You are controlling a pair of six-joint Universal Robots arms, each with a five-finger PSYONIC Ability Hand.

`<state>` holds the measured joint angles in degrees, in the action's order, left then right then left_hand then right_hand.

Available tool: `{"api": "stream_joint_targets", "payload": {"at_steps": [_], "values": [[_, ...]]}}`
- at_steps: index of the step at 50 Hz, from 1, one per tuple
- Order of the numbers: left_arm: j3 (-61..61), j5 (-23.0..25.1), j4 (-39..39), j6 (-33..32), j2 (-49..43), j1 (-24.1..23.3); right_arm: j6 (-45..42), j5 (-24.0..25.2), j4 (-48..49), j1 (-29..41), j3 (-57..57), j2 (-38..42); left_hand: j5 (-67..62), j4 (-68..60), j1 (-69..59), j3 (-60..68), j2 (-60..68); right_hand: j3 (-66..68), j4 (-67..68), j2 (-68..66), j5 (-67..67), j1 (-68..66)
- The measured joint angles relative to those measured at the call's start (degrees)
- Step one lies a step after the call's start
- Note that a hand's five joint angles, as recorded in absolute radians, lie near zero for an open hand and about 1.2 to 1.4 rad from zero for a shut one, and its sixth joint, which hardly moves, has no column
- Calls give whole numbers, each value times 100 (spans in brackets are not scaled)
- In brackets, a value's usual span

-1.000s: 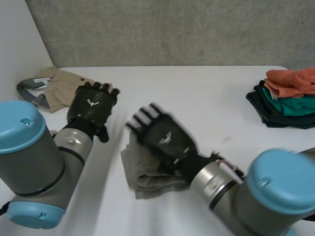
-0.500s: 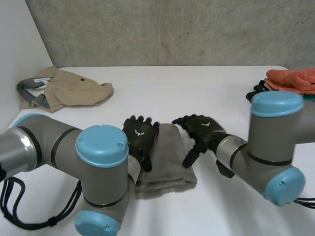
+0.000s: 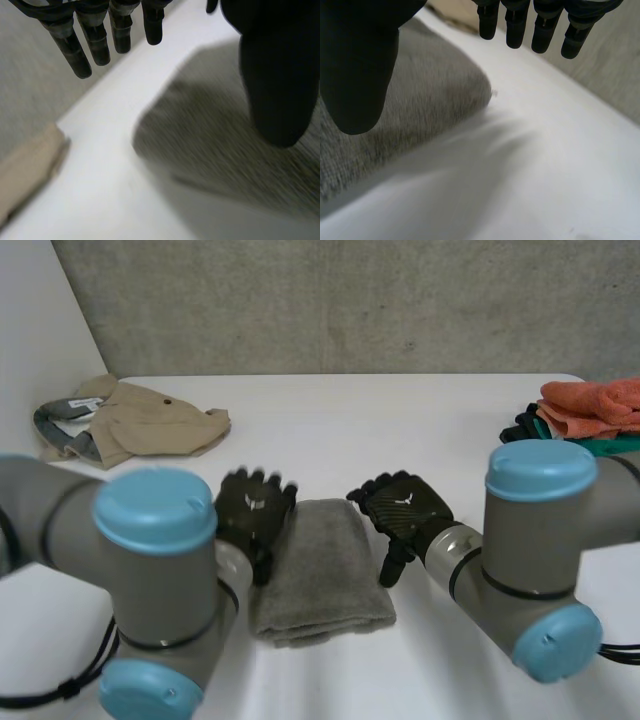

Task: Fold the laundry.

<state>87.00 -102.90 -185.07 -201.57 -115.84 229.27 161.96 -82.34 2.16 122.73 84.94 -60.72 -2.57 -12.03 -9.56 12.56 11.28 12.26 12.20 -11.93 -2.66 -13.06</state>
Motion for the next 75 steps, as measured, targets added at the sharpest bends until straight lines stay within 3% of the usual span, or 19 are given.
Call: {"api": "stream_joint_targets", "payload": {"at_steps": [6, 13, 19, 31, 43, 46, 52, 62, 75], "values": [[-437, 1374, 22, 30, 430, 358, -280, -10, 994, 320, 1111, -691, 1, 5, 0, 0, 0, 0, 0, 0, 0, 0], [-948, 3224, 356, 250, 583, 698, -511, 4, 2134, 771, 2188, -768, 1, 5, 0, 0, 0, 0, 0, 0, -2, 0], [-1219, 3910, 693, 457, 521, 752, -619, -37, 2787, 936, 2395, -401, 1, 5, 0, 0, 0, 0, 0, 0, -2, 0], [-1218, 3861, 736, 504, 466, 667, -1066, -79, 3607, 895, 2172, 259, 1, 5, -1, 0, 0, 0, 0, 0, -2, 0], [-1179, 3845, 726, 508, 474, 670, -1113, -42, 3809, 856, 2050, 379, 1, 5, -2, 0, 0, 181, 184, -152, -171, -20], [-1177, 3846, 726, 512, 474, 671, -1102, -19, 3803, 857, 2004, 380, 1, 5, -2, 0, 0, 1230, 1160, -1243, -1088, -1110], [-1171, 3848, 727, 525, 476, 672, -1079, 122, 3862, 851, 1873, 439, 1, 5, -2, 0, 0, 5157, 5230, -5204, -4790, -4358], [-1231, 3830, 713, 513, 585, 765, -999, 366, 4024, 737, 1305, 288, 1, 5, -3, 0, 0, 5280, 5631, -5248, -4942, -4365], [-1308, 3408, 350, 638, 1154, 1037, -407, 703, 4026, -667, -535, -139, 1, 5, -2, 0, 0, 5347, 5636, -5248, -4943, -4365]]}}
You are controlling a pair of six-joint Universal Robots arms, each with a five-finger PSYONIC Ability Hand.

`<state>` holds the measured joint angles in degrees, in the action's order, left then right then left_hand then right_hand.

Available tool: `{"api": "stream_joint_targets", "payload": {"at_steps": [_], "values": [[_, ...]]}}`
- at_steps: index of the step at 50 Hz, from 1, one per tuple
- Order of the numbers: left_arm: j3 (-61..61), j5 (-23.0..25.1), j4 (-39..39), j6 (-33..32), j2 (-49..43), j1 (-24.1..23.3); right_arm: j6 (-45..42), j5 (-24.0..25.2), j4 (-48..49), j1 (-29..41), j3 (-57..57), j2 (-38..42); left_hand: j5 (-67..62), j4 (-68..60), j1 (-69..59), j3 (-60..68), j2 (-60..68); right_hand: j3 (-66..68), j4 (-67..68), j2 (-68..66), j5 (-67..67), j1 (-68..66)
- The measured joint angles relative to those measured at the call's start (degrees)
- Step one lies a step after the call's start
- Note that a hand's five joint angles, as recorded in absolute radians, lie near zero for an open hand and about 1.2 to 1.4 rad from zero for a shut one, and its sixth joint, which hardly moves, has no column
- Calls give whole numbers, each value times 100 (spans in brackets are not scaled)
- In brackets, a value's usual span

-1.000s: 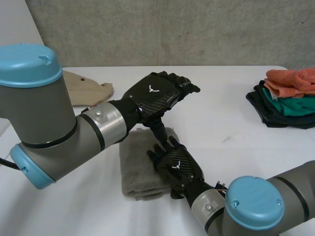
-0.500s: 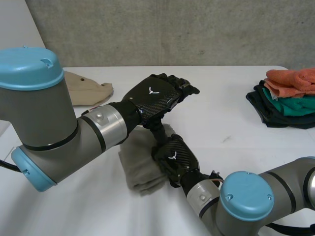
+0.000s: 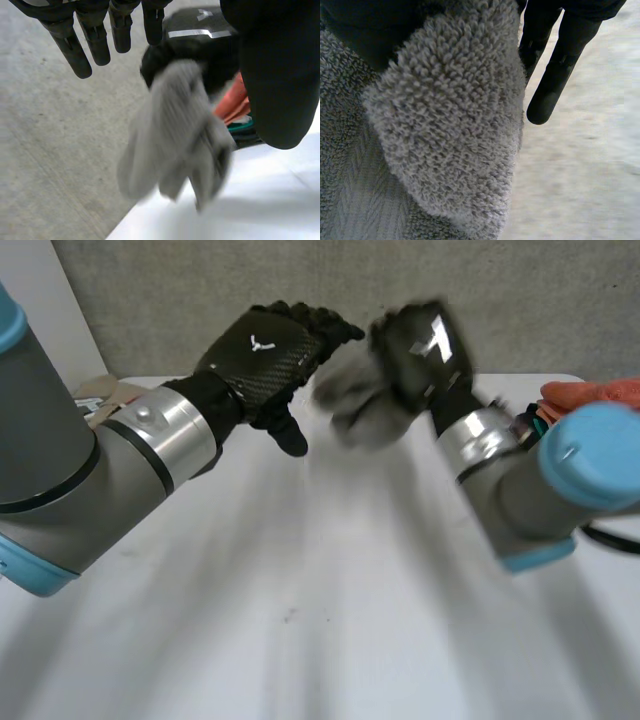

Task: Fold the laundry.

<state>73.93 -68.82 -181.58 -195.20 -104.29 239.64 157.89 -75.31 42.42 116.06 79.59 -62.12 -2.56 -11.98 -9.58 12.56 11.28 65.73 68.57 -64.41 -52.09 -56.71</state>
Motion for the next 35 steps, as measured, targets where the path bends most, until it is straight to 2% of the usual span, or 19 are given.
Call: {"api": "stream_joint_targets", "payload": {"at_steps": [4, 10, 13, 18, 24, 29, 35], "values": [[5, -27, -40, 30, 19, -3, 457, 112, 28, -561, -427, -83, 0, 0, 0, 0, 0, 0, 2, 0, 0, 0], [41, -24, -42, 39, 1, -35, 1500, 381, 50, -1844, -1080, -160, 0, 0, 0, 0, 0, 0, 14, 0, -80, 0], [67, -16, -31, 36, -20, -57, 2016, 681, 56, -2575, -1309, -25, 0, 0, 0, 0, 0, 0, 14, 0, -82, 0], [109, -7, -20, 32, -58, -93, 2630, 1465, 68, -3630, -1641, 568, 0, 0, -1, 0, 0, 0, 15, 0, -82, 0], [187, 4, -35, 20, -100, -158, 2897, 2478, 133, -4399, -1996, 1658, 0, 0, -2, 0, 0, 5, 16, 0, -84, 0], [237, -2, -37, 19, -176, -189, 2923, 3204, 282, -4830, -1995, 2421, 0, 0, -3, 0, 0, 37, 15, 0, -242, 0], [279, -14, -30, 23, -244, -201, 2894, 3887, 520, -5082, -1661, 2748, 0, 0, -3, 0, 0, 37, 25, 0, -520, 0]]}}
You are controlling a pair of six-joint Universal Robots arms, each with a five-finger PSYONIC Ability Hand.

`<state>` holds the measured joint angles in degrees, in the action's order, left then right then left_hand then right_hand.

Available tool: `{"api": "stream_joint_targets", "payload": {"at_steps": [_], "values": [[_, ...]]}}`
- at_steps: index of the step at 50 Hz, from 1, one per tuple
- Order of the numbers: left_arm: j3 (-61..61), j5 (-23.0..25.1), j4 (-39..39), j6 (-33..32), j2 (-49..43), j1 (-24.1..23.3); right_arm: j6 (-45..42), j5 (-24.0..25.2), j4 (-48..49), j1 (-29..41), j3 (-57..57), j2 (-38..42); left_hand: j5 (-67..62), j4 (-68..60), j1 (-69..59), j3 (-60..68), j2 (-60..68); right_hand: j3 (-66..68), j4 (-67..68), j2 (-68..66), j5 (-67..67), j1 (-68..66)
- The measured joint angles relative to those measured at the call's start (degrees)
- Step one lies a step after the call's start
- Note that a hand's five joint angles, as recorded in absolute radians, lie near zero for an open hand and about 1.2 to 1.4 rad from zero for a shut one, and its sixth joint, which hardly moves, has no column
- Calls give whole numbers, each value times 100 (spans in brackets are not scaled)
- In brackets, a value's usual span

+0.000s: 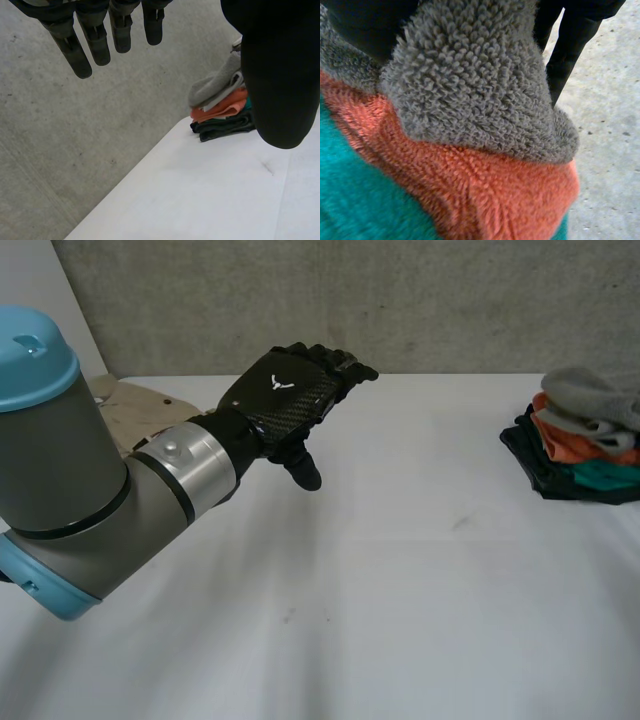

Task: Fold the laundry.

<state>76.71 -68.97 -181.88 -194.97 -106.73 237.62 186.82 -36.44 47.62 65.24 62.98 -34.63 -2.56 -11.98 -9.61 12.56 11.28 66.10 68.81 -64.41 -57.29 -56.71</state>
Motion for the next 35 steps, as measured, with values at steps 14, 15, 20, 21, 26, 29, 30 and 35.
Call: {"api": "stream_joint_targets", "payload": {"at_steps": [14, 15, 20, 21, 26, 29, 30, 35], "values": [[-36, -6, -11, -23, 80, -124, -58, -712, -615, -63, 668, -1188, 0, 0, 0, 0, 0, -5368, -5649, 5194, 5462, 4336], [-42, -7, -11, -24, 92, -130, -68, -784, -743, -64, 689, -1294, 0, 0, 0, 0, 0, -5368, -5659, 5194, 5462, 4336], [-53, -10, -9, -18, 175, -161, -241, -1019, -1393, -125, 819, -1762, 0, 0, 0, 0, 0, -5368, -5659, 5194, 5462, 4336], [-50, -11, -7, -15, 197, -171, -315, -1043, -1529, -156, 858, -1850, 0, 0, 0, 0, 0, -5368, -5659, 5194, 5462, 4336], [-34, -12, -1, -2, 282, -223, -948, -1272, -2394, -418, 1054, -2346, 0, 0, 0, 0, 0, -5368, -5659, 5194, 5462, 4336], [-36, -12, -1, 2, 319, -241, -1351, -1556, -2852, -569, 1066, -2567, 0, 0, 0, 0, 0, -5368, -5659, 5194, 5462, 4336], [-41, -11, -1, 2, 336, -245, -1624, -1797, -3130, -661, 1034, -2696, 0, 0, 1, 0, 0, -5368, -5659, 5194, 5462, 4336], [-138, -12, -14, 7, 420, -240, -2757, -3042, -3900, -875, 732, -3093, 0, 0, 0, 0, 0, -5368, -5659, 5194, 5462, 4336]]}}
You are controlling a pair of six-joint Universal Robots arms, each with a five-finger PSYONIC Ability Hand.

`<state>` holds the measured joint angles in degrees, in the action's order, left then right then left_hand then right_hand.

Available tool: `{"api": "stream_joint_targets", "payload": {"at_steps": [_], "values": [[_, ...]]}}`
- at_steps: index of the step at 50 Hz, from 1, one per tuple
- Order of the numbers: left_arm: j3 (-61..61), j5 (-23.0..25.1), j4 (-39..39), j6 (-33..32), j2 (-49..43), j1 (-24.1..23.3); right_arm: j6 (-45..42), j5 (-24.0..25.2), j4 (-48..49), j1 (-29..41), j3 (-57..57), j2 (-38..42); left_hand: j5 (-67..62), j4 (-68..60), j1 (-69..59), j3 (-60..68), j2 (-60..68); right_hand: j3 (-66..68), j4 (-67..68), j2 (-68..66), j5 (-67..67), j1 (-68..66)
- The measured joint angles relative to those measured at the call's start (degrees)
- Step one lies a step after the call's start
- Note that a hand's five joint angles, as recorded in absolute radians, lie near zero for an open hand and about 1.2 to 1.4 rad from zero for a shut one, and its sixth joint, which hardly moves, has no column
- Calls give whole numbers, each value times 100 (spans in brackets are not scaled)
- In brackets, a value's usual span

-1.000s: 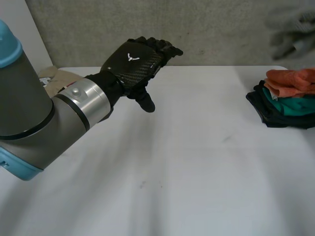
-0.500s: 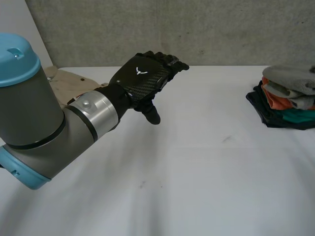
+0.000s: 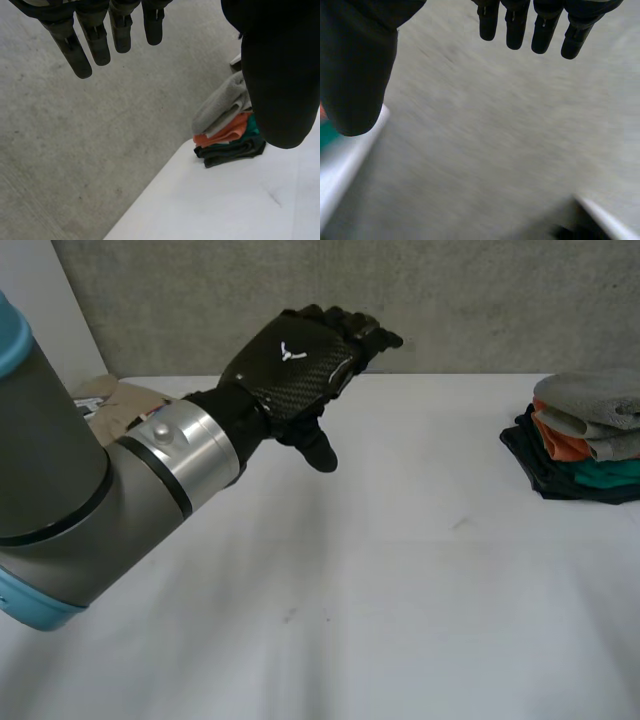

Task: Fold the laundry.

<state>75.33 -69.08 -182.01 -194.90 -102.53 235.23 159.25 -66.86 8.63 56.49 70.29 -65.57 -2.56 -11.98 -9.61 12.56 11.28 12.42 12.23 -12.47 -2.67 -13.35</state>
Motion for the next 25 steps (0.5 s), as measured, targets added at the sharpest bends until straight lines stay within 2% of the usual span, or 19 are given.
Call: {"api": "stream_joint_targets", "payload": {"at_steps": [4, 6, 9, 11, 12, 16, 20, 24, 25], "values": [[-218, 0, -9, 0, 47, 24, -742, -910, 120, 165, -208, -296, 0, 0, -1, 0, 0, 0, 0, 0, 0, 0], [-308, 0, -12, -1, 52, 39, -876, -1072, 300, 327, -214, -396, 0, 0, -2, 0, 0, 0, 0, 0, 0, 0], [-538, -2, -28, -8, 36, 119, -1050, -1231, 987, 955, -16, -725, 0, 0, -3, 0, 0, 0, 2, 0, 0, 0], [-677, -3, -58, -22, -1, 254, -1065, -1187, 1305, 1247, 156, -883, 0, 0, -3, 0, 0, 0, 1, 0, 0, 0], [-750, -2, -85, -37, -41, 382, -1058, -999, 1833, 1751, 548, -1151, 0, 0, -3, 0, 0, 0, 1, 0, 0, 0], [-869, -2, -212, -158, -299, 1025, -1047, -399, 2453, 2560, 1429, -1506, 0, 0, -10, 0, 0, -24, 2, 1, 0, 0], [-971, -2, -409, -596, -837, 1933, -1085, 116, 2653, 3276, 2359, -1672, 0, 0, -15, 0, 0, -24, 1, 1, 0, 0], [-1201, 2, -537, -1248, -1623, 2691, -1220, 251, 2524, 3741, 2999, -1663, 0, 0, -15, 0, 0, -24, 1, 1, 0, 0], [-1236, 5, -547, -1319, -1719, 2758, -1253, 249, 2485, 3799, 3076, -1650, 0, 0, -15, 0, 0, -24, 1, 1, 0, 0]]}}
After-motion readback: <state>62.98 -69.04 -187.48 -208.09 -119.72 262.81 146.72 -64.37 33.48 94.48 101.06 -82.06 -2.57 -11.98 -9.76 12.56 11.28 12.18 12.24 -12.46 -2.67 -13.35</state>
